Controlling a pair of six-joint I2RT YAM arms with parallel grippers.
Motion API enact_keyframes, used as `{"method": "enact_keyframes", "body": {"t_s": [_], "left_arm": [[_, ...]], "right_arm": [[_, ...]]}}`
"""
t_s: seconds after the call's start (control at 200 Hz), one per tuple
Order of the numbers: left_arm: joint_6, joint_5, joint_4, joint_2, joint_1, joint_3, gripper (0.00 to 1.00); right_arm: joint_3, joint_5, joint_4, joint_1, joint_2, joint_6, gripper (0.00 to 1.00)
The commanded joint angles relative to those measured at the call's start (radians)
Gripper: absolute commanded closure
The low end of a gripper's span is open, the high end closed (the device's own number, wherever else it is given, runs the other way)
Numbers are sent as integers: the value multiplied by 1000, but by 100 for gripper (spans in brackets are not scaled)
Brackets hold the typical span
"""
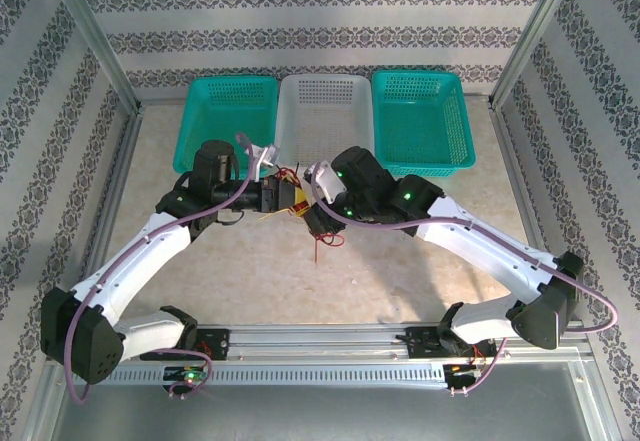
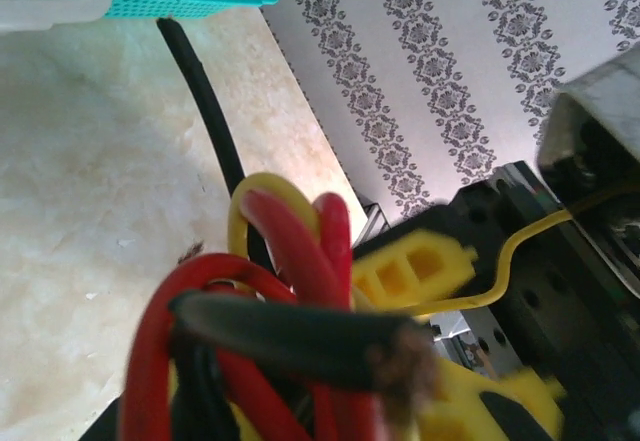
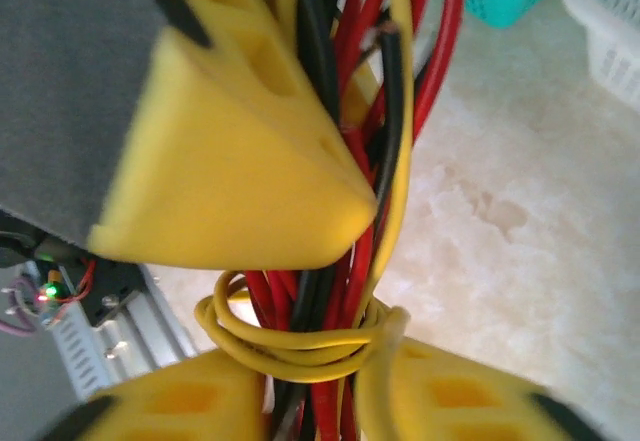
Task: Untangle the cables
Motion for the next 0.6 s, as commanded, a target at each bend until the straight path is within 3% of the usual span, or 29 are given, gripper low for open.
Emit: {"method": "enact_keyframes", "body": {"t_s": [0.0,0.12,0.215,0.255,0.335,0.395,0.6], "left_arm": [[-104,-62,138,-6,29,-39,100],[-240,-110,274,-11,103,-99,100],[-283,-120,382,-28,128,-145,100],[-284,-109,400,-27,127,-146,100],[-296,-87,434,-19,127,-145,100],[-292,-80,432,-18,126,-138,100],[-296,-35,443,-11,126,-110,100]], "right_arm": [[13,178,43,3,-98,6,34],[-104,486,98,21,-274,15,7],[-202,575,154,-1,-417,40,5],[-222,509,167,-36,-464,77,4],[-193,240,143,-170,-477,176,6],[-148,67,128,-232,-426,215,16],[-13,-35,176,-209,-231,288,25]]}}
